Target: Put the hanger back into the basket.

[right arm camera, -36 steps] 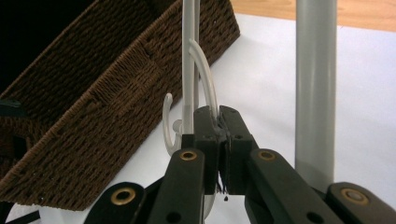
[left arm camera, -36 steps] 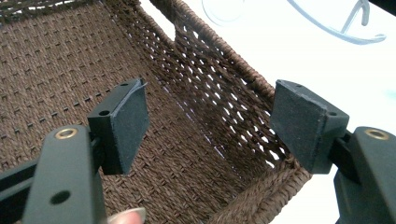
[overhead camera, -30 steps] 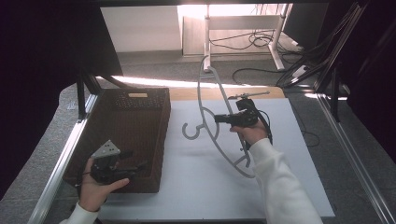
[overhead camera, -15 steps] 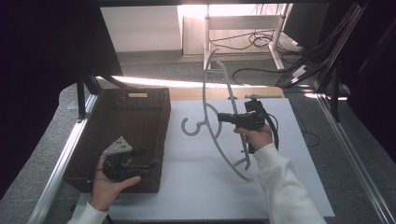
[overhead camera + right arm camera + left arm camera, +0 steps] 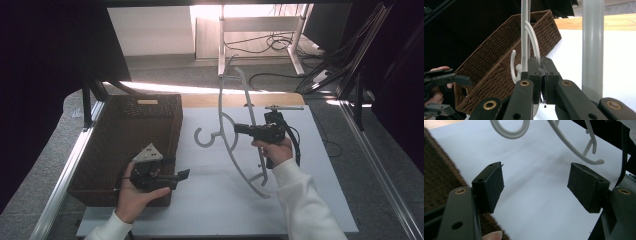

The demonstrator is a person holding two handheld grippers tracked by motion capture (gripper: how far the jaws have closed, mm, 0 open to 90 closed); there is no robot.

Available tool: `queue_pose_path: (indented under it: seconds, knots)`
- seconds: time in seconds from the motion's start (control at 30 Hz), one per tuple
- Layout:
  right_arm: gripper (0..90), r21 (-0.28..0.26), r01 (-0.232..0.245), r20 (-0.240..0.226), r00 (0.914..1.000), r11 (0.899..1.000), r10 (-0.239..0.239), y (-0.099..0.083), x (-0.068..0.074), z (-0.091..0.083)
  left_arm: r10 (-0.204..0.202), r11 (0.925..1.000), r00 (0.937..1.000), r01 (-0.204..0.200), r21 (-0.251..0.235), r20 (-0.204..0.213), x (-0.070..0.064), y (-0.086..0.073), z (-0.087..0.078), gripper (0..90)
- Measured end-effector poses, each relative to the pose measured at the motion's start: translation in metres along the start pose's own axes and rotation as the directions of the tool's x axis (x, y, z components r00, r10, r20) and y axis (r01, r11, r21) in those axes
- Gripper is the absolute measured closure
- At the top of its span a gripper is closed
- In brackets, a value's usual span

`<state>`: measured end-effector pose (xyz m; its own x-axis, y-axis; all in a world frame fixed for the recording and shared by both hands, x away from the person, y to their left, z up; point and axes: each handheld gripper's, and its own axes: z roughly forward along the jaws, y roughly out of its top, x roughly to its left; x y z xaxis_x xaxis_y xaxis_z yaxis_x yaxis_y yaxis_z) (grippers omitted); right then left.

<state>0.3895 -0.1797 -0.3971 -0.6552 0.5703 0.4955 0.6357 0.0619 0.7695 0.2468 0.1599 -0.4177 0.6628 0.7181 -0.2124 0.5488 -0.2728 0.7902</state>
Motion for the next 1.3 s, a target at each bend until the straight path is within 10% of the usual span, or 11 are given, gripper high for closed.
queue_pose_path:
  seconds: [0.8,1.3]
  knots:
    - [86.7,-0.071,-0.039,-0.021,0.9991,0.997,0.037,-0.014,-0.006,-0.016,-0.053,0.9986,0.9930,0.052,0.011,0.105,-0.027,0.020,0.060,30.9]
    - [86.7,-0.121,-0.058,-0.047,0.9975,0.991,0.053,-0.017,-0.005,-0.015,-0.105,0.9945,0.9721,0.101,0.027,0.210,-0.035,0.024,0.100,36.0]
